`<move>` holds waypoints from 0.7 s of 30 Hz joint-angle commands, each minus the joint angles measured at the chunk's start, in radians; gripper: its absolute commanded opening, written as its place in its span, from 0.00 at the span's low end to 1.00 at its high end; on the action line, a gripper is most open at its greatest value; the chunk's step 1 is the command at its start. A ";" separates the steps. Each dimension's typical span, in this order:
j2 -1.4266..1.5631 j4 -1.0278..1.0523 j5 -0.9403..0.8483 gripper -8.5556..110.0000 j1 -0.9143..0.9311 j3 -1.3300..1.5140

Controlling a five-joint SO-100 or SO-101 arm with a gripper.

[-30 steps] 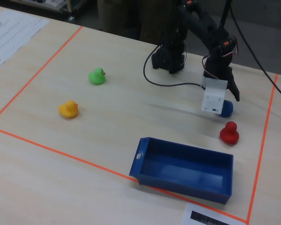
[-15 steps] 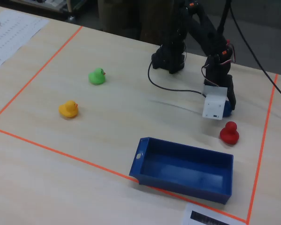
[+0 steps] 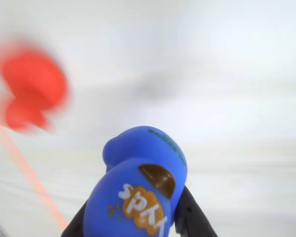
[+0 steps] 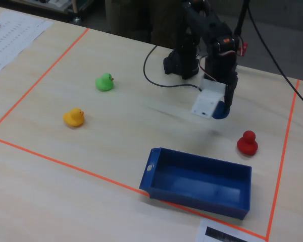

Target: Grasp blue duck and put it into box.

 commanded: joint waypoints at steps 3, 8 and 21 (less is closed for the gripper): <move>-0.247 0.212 0.002 0.07 0.296 -0.802; -0.543 0.210 0.026 0.07 0.282 -1.141; -0.937 0.095 0.046 0.09 0.249 -1.551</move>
